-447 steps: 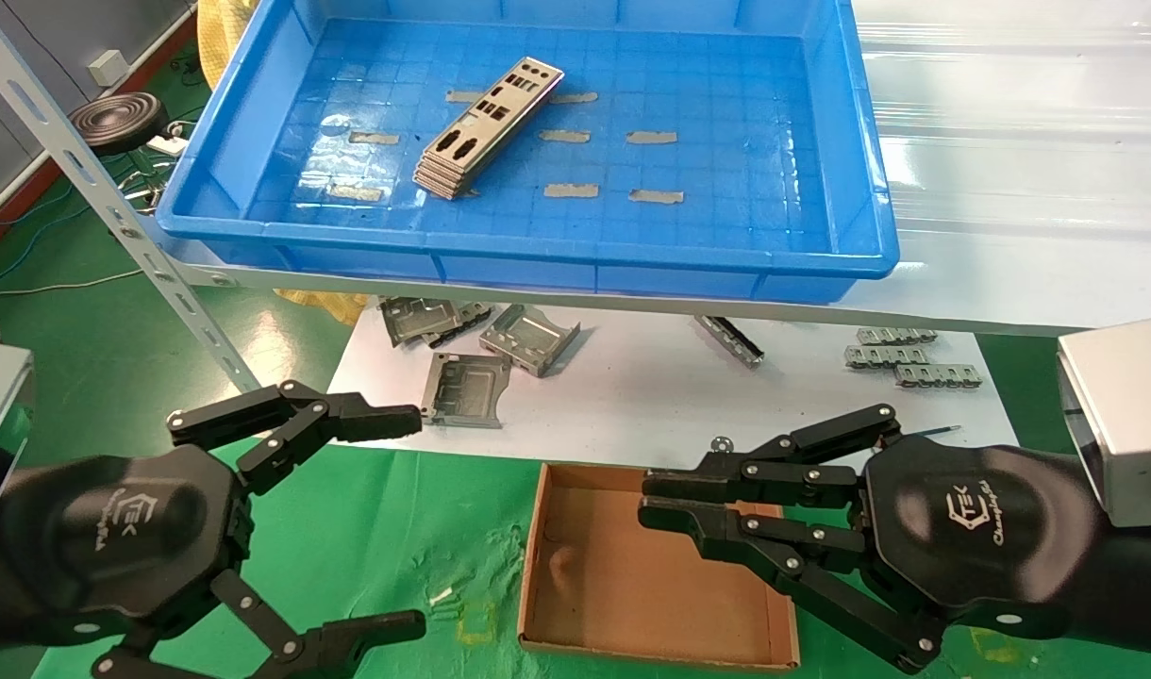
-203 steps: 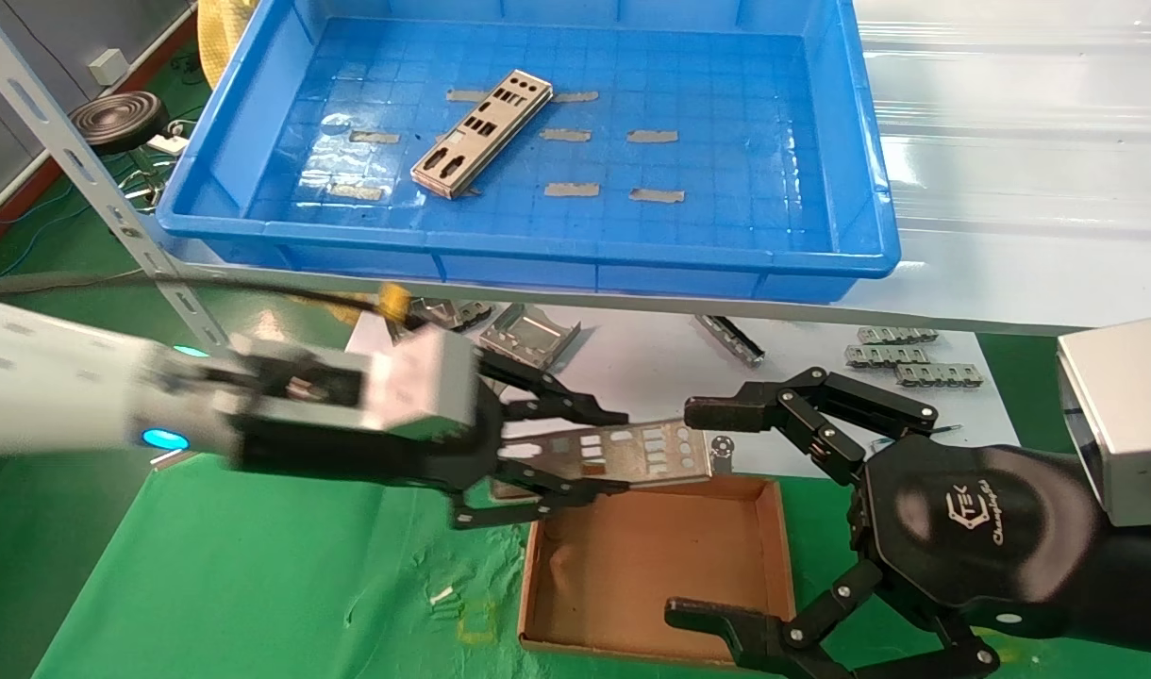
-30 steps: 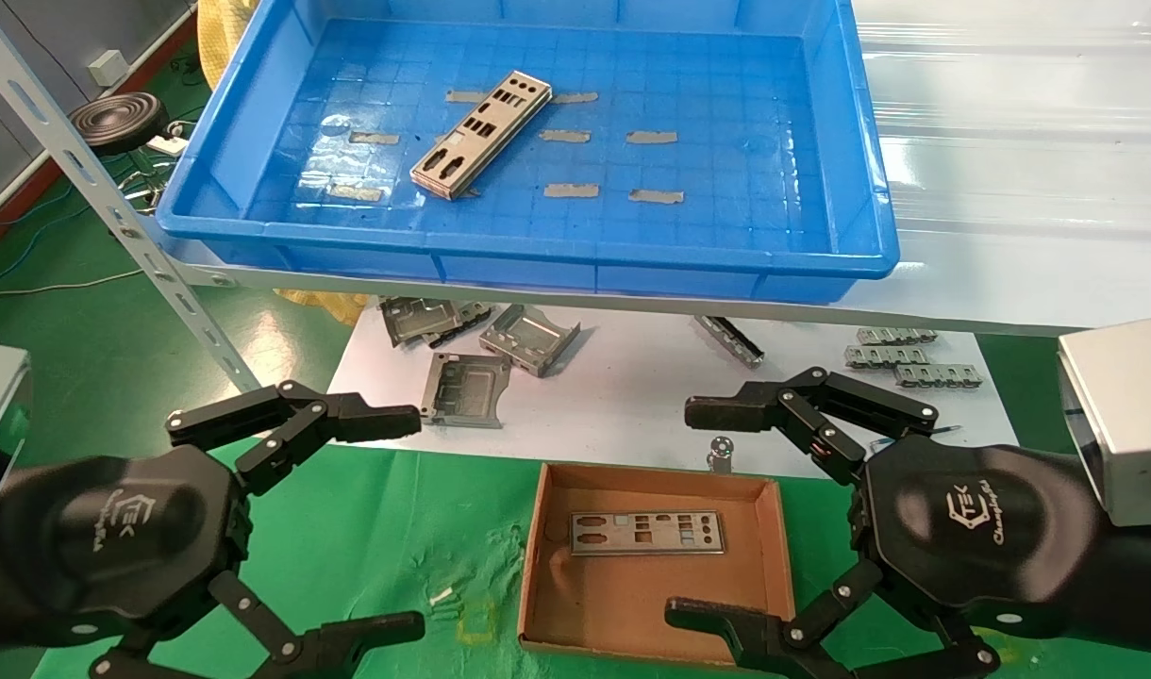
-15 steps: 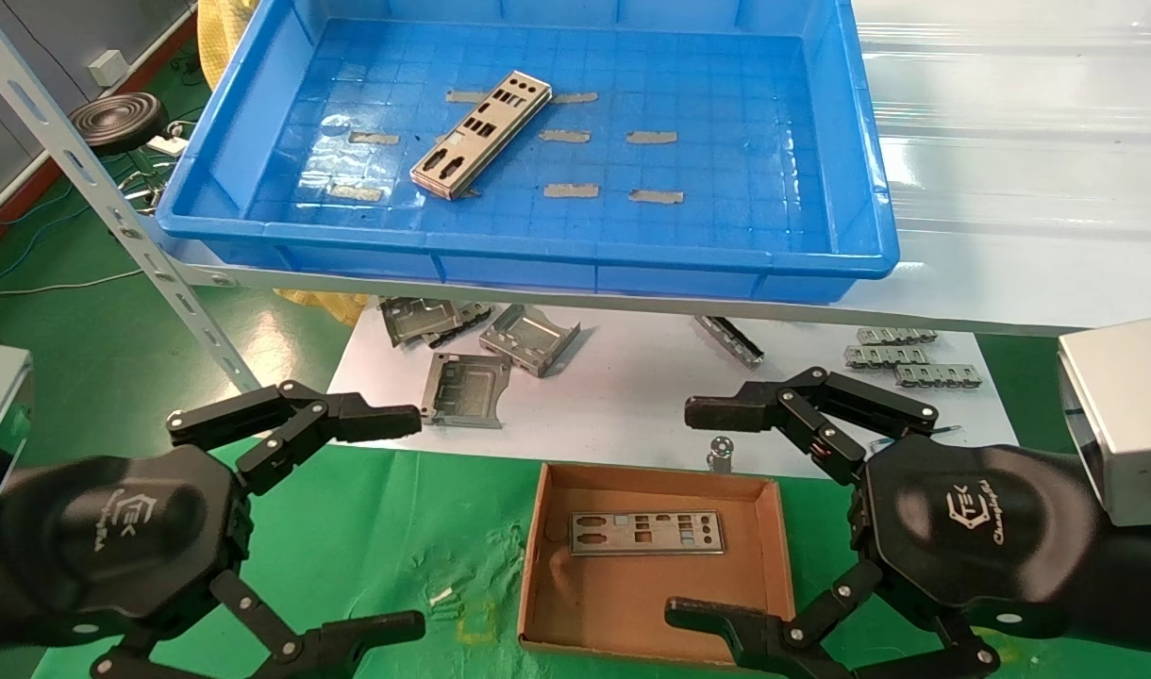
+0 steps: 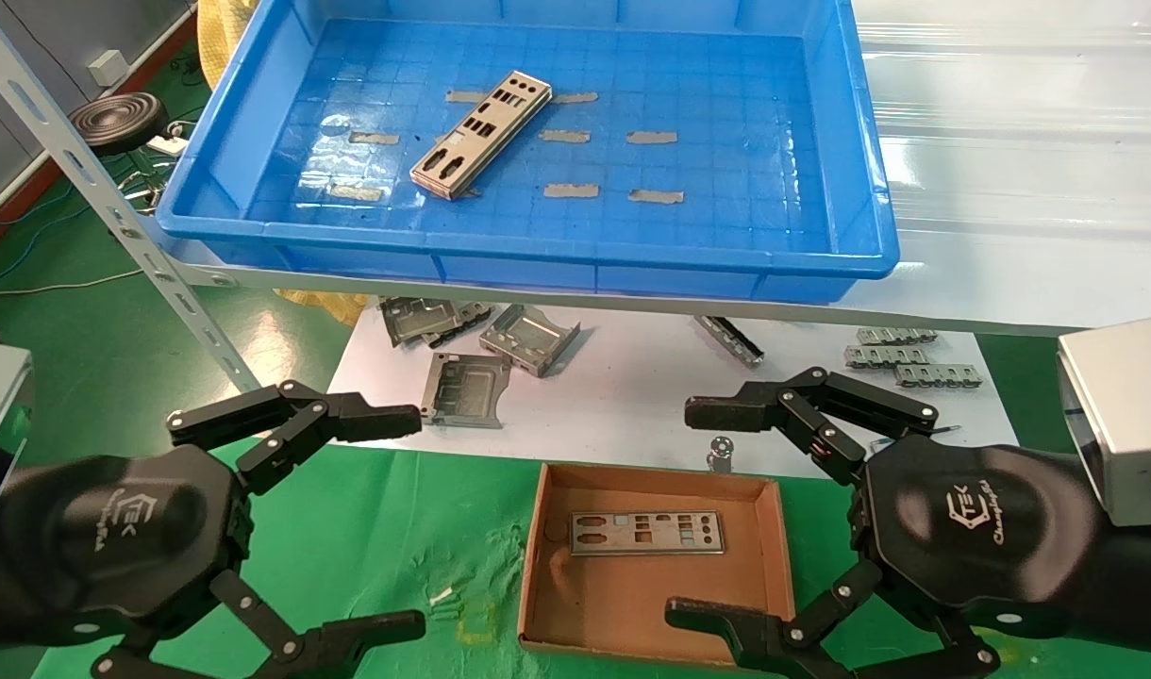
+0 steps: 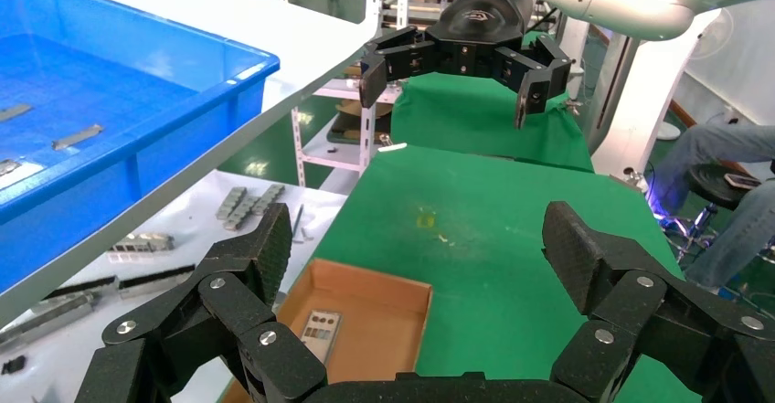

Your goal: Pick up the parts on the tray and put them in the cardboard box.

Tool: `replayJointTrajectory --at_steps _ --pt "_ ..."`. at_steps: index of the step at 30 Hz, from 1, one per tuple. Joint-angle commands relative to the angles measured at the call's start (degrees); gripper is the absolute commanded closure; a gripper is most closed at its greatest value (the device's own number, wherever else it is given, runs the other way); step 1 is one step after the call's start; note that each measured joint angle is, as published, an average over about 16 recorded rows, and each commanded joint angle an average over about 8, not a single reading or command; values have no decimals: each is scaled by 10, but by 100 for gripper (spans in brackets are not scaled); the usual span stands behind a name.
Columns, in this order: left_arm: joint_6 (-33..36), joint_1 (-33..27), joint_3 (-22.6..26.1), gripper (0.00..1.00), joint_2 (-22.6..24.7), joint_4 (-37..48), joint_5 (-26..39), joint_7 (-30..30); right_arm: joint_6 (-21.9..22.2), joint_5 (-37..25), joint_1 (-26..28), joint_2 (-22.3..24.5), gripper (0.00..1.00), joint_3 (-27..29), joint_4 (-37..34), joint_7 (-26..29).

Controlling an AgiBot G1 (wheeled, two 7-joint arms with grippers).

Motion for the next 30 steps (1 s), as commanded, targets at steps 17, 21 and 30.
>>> replayJointTrajectory --at_steps 17,21,30 --pt "0 0 0 0 0 0 0 0 0 0 0 0 0 0 0 0" --pt "0 0 0 0 0 0 0 0 0 0 0 0 0 0 0 0" --pt "0 0 0 0 0 0 0 0 0 0 0 0 0 0 0 0"
